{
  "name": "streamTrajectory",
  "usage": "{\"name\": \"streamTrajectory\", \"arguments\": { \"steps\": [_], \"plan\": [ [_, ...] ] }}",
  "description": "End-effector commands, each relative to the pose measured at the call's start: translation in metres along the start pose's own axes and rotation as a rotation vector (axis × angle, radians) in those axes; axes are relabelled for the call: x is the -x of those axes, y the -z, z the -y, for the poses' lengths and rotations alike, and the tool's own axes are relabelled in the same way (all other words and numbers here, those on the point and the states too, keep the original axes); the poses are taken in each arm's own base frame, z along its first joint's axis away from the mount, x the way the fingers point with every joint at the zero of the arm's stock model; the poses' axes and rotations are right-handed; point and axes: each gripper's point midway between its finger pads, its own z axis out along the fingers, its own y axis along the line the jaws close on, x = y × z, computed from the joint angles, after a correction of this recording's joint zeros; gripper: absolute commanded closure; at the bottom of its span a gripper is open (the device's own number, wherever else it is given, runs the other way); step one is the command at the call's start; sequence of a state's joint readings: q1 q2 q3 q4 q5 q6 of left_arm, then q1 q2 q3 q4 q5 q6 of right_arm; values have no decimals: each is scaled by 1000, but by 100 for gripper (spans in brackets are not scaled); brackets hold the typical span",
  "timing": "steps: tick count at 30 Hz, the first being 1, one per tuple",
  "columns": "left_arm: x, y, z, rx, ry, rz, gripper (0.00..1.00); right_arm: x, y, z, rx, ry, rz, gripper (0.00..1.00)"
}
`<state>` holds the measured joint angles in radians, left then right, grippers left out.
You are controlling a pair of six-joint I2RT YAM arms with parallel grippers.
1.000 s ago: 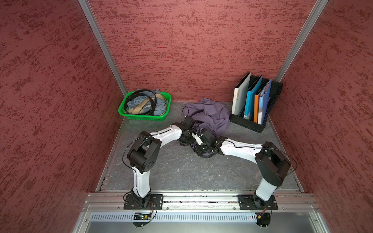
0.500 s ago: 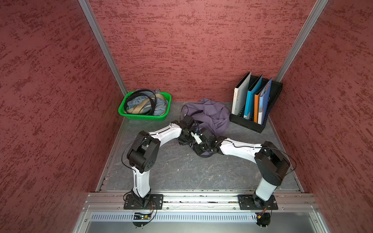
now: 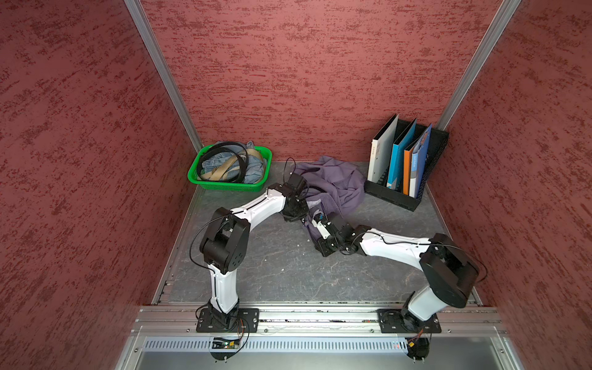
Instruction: Remove the belt from the trousers
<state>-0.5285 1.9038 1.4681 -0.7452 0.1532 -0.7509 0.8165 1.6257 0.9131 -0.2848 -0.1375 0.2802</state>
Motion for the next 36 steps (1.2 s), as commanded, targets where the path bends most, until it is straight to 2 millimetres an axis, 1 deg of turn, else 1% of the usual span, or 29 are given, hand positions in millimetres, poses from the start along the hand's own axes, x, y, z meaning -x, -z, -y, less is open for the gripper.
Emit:
{"name": "streamTrajectory", "arguments": {
  "steps": [1, 3, 6, 7, 8, 10, 12, 15, 18, 20, 22, 23, 24, 26, 27, 29, 30, 31, 33, 36],
  "plan": [
    [16, 28, 25, -91, -16, 65, 79, -14, -9, 7, -36, 2, -49, 76],
    [14, 27, 24, -92, -14, 58, 79, -6, -11, 4, -28, 4, -30, 77],
    [10, 21, 22, -89, -13, 42, 80, 13, -12, -1, -22, 8, 12, 79],
    [9, 20, 21, -86, -10, 40, 80, 18, -11, -1, -29, 9, 25, 82],
    [9, 19, 20, -83, -9, 38, 80, 23, -10, -1, -37, 12, 40, 87],
    [9, 18, 20, -85, -6, 39, 80, 34, -5, -2, -44, 18, 81, 98],
    [11, 19, 19, -81, -5, 39, 80, 40, 3, -3, -48, 20, 98, 100],
    [20, 22, 19, -73, -15, 46, 80, 38, 19, -5, -53, 16, 80, 100],
    [34, 29, 20, -65, -25, 68, 80, 25, 40, -8, -48, -21, 19, 100],
    [48, 34, 18, -43, -26, 80, 80, 6, 52, -9, -41, -79, -66, 100],
    [63, 46, 13, -3, -23, 111, 80, -14, 61, -17, -7, -134, -170, 100],
    [72, 56, 12, 6, -25, 138, 80, -25, 66, -22, 13, -161, -220, 100],
    [80, 63, 11, 14, -24, 162, 80, -32, 72, -24, 15, -184, -249, 100],
    [97, 77, 13, 16, -32, 215, 80, -47, 83, -24, 1, -208, -300, 100],
    [103, 81, 13, 25, -36, 230, 80, -54, 87, -20, -26, -217, -324, 100],
    [113, 84, 9, 54, -46, 246, 80, -73, 95, -10, -83, -228, -397, 100],
    [117, 84, 7, 62, -46, 249, 80, -77, 102, -8, -99, -229, -403, 100],
    [121, 85, 4, 68, -44, 252, 80, -86, 109, -4, -120, -239, -427, 100],
    [128, 85, 0, 78, -45, 258, 80, -105, 115, -3, -125, -268, -497, 100],
    [134, 85, -8, 106, -46, 257, 81, -143, 122, 0, -157, -347, -660, 100]
  ]
}}
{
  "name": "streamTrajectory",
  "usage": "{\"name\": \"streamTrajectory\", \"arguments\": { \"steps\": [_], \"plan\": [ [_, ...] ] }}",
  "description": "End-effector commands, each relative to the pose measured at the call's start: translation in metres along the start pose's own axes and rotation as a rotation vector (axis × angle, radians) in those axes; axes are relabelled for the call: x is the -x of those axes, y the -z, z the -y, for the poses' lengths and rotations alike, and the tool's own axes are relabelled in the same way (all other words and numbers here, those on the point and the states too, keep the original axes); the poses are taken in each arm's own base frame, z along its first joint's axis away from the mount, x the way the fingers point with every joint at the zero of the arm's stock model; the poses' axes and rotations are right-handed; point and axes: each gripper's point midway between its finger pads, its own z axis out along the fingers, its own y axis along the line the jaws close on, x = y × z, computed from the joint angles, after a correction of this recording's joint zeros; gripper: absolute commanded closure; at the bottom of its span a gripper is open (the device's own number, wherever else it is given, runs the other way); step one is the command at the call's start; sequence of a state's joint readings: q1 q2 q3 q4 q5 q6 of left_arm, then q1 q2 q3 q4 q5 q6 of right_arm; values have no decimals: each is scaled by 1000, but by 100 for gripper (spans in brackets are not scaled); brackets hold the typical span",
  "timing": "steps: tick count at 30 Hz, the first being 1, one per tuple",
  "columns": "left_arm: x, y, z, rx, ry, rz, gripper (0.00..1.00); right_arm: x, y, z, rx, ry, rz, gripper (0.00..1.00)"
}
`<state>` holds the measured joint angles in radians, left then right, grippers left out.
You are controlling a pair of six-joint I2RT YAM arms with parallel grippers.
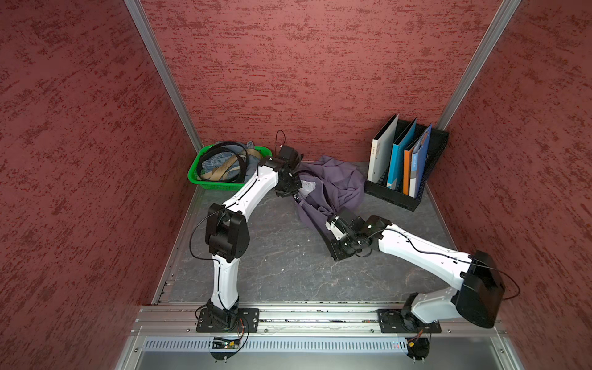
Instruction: Remove the belt from the trousers
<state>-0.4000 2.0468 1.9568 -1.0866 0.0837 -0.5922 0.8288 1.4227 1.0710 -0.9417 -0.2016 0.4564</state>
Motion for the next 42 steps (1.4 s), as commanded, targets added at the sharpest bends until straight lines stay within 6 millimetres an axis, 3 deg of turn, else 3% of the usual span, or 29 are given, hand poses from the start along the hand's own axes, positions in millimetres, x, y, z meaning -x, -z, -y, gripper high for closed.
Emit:
{"name": "streamTrajectory", "arguments": {
  "steps": [1, 3, 4, 5, 7, 10, 12, 14, 16, 23, 34, 36, 39, 42],
  "plan": [
    [47, 19, -13, 37, -1, 163, 81, -96, -1, 37, -149, -155, -392, 100],
    [43, 22, -7, 10, -4, 157, 81, -91, 3, 43, -194, -144, -369, 100],
    [39, 23, -1, -1, -13, 154, 81, -78, 6, 41, -197, -124, -322, 93],
    [34, 24, 5, -19, -21, 144, 81, -62, 10, 35, -185, -103, -264, 79],
    [18, 25, 21, -75, -31, 105, 81, -15, 20, 16, -139, -30, -85, 59],
    [-10, 23, 43, -151, -52, 44, 81, 48, 46, -17, 4, 68, 262, 56],
    [-27, 20, 51, -177, -60, 4, 82, 77, 65, -31, 78, 121, 458, 52],
    [-39, 15, 51, -188, -54, -34, 82, 96, 69, -34, 77, 145, 537, 52],
    [-45, 11, 48, -199, -38, -56, 82, 111, 58, -36, 63, 164, 536, 54],
    [-51, 15, 51, -235, -14, -76, 84, 130, 6, -49, 118, 166, 478, 57],
    [-53, 16, 57, -253, -9, -83, 84, 126, -23, -39, 113, 138, 452, 59],
    [-54, 15, 58, -254, -8, -87, 84, 125, -29, -38, 112, 133, 444, 68],
    [-51, 16, 56, -248, -6, -81, 84, 123, -32, -30, 87, 126, 424, 100],
    [-46, 17, 52, -245, 1, -72, 84, 113, -19, -26, 92, 127, 382, 100]
  ]
}}
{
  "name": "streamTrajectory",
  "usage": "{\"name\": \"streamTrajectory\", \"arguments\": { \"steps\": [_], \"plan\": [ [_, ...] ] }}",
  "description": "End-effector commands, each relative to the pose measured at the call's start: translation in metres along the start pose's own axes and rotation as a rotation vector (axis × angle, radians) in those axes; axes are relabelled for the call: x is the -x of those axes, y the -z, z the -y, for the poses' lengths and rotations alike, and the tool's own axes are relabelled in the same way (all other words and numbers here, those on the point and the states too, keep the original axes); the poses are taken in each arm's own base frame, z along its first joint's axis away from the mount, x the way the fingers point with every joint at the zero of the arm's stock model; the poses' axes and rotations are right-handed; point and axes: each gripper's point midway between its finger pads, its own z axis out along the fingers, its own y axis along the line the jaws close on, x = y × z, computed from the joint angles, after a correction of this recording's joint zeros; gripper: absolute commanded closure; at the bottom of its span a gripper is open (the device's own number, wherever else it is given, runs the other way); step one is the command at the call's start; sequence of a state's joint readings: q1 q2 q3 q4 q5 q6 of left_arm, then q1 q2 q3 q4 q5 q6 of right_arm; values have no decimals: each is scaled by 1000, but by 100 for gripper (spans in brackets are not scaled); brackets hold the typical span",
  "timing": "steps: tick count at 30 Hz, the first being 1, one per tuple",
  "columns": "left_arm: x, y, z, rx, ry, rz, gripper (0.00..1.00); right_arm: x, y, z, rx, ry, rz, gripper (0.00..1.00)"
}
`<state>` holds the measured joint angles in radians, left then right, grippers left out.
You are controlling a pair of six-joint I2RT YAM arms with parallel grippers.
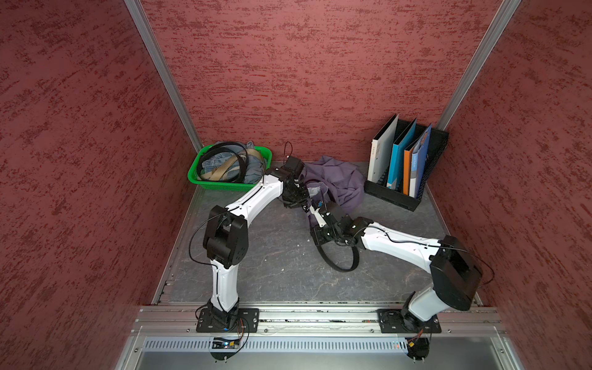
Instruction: Remove the belt from the trousers
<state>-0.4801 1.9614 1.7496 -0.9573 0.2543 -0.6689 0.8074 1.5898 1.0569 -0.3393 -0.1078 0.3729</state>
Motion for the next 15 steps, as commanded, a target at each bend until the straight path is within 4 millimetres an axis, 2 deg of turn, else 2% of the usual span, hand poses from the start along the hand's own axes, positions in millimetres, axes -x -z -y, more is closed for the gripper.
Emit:
{"name": "streamTrajectory", "arguments": {
  "steps": [1, 4, 6, 10, 15],
  "plan": [
    [13, 28, 23, -94, -15, 67, 84, -7, 20, 5, -3, -2, -46, 100],
    [20, 28, 18, -70, -18, 84, 84, -13, 58, 2, -17, -11, -96, 100],
    [26, 25, 12, -53, -9, 90, 84, -24, 84, -3, -3, -32, -148, 100],
    [44, 23, 1, -15, 4, 131, 85, -68, 112, -15, 69, -93, -345, 100],
    [67, 25, 5, 18, -23, 165, 85, -125, 157, -1, -14, -143, -562, 100]
  ]
}}
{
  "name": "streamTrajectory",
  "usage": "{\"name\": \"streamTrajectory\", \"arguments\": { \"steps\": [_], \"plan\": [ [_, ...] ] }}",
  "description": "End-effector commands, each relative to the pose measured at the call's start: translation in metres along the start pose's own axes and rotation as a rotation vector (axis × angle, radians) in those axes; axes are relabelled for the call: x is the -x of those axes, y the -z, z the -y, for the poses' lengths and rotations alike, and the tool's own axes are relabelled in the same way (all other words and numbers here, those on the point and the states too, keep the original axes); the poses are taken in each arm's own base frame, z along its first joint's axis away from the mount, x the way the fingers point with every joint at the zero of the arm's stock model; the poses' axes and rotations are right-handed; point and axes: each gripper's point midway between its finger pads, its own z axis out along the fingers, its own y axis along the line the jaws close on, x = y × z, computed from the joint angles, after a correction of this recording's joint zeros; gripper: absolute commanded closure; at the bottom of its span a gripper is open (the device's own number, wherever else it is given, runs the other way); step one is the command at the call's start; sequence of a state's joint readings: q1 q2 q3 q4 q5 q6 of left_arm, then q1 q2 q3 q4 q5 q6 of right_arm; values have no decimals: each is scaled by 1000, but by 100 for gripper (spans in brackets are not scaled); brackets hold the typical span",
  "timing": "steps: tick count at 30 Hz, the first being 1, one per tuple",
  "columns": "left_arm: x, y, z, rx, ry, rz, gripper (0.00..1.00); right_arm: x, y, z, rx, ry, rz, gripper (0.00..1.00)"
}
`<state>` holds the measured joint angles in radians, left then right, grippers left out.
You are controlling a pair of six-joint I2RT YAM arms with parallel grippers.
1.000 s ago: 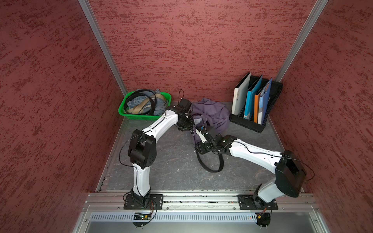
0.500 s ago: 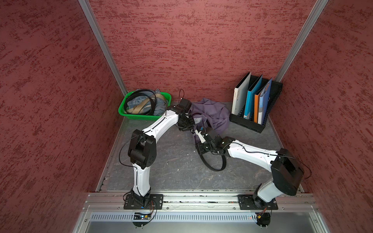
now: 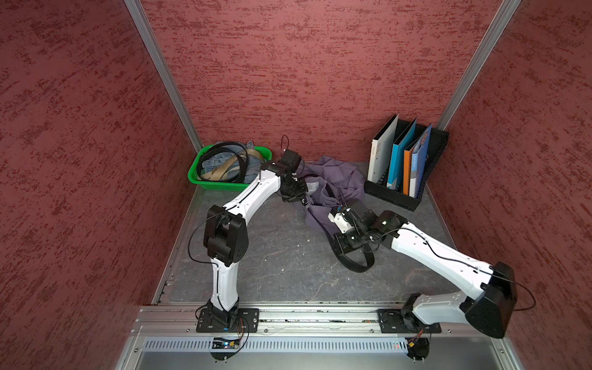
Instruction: Remove the belt from the trousers
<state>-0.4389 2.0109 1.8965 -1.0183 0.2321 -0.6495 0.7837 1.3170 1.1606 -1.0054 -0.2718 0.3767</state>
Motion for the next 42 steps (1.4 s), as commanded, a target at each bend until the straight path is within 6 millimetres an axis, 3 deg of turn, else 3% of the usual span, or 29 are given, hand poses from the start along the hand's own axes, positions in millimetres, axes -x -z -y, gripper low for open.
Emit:
{"name": "streamTrajectory", "arguments": {
  "steps": [1, 6, 7, 8, 9, 12, 14, 16, 19, 23, 28, 31, 36, 42],
  "plan": [
    [38, 3, 2, 18, -31, 106, 85, -78, 22, 14, -59, -96, -292, 100],
    [42, 2, 2, 19, -28, 107, 85, -142, 26, 57, -266, -239, -506, 100],
    [40, 3, 3, 14, -31, 104, 85, -141, 27, 63, -299, -236, -492, 91],
    [37, 2, 4, 11, -35, 102, 85, -132, 28, 65, -311, -231, -448, 71],
    [34, 2, 6, 8, -39, 97, 85, -116, 29, 61, -292, -218, -390, 61],
    [14, -3, 13, -3, -60, 52, 85, -30, 43, 38, -213, -115, -23, 51],
    [-3, -6, 17, -11, -81, 16, 85, 27, 72, 22, -136, -65, 302, 38],
    [-18, -9, 15, -22, -85, -27, 85, 66, 93, 19, -94, -47, 519, 26],
    [-40, -7, 13, -34, -100, -70, 85, 114, 88, 41, -169, -64, 614, 31],
    [-60, 1, 10, -77, -102, -102, 86, 167, 39, 50, -227, -33, 522, 36],
    [-65, 18, 5, -93, -114, -77, 86, 190, -15, 47, -194, 15, 366, 37],
    [-65, 23, 1, -87, -107, -65, 86, 192, -32, 36, -121, 33, 321, 38],
    [-63, 20, -1, -86, -94, -62, 86, 193, -37, 31, -87, 49, 311, 39],
    [-64, 15, 1, -77, -101, -77, 86, 199, -15, 13, -27, 92, 366, 38]
  ]
}}
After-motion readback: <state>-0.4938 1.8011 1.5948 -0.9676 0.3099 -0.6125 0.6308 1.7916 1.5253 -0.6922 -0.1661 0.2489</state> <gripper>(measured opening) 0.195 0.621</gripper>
